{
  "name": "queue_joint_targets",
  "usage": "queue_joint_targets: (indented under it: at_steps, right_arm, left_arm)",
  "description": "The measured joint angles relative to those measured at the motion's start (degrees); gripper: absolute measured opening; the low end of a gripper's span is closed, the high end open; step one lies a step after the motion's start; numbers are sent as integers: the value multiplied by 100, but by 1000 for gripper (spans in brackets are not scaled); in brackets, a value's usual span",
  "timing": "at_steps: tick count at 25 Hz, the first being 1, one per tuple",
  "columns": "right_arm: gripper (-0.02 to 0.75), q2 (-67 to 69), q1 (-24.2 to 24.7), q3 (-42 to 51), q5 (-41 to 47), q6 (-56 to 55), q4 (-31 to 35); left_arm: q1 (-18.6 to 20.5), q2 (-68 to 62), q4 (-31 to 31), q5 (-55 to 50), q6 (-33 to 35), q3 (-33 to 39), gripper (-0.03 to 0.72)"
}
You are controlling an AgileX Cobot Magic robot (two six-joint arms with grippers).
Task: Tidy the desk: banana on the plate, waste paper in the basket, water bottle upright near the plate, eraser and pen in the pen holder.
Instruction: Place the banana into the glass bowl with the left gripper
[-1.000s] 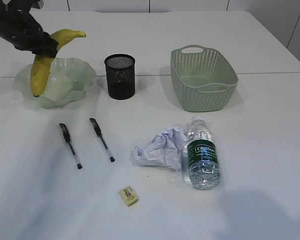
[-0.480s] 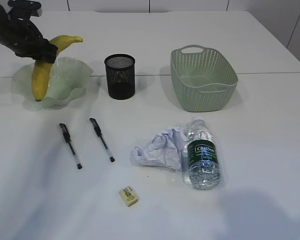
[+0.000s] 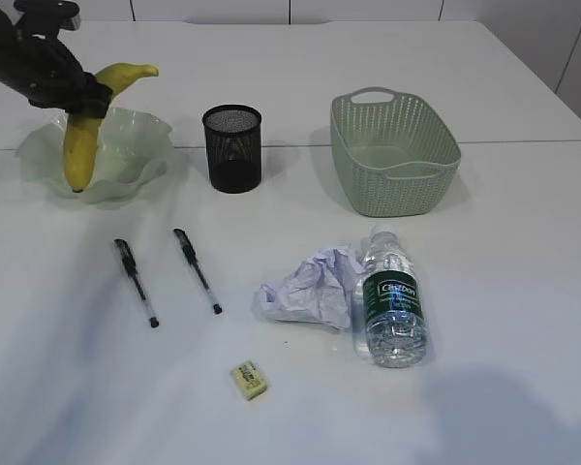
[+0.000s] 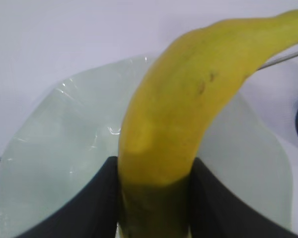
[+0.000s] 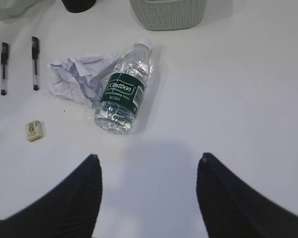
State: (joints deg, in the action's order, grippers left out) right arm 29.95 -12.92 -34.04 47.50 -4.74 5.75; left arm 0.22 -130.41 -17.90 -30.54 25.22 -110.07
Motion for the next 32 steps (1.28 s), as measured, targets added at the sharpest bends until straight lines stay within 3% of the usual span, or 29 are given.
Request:
queue_joint_targets:
  at_steps: [12,18,32]
  right_arm:
    - [448,0,0,0,68,0,11]
    - [448,0,0,0,113,0,11]
    - [448,0,0,0,185,0,21]
  left_arm:
    - [24,0,0,35,0,0,305]
    - [24,0,0,124,0,0,365]
    - [24,176,-109,-379,-2,-10,384]
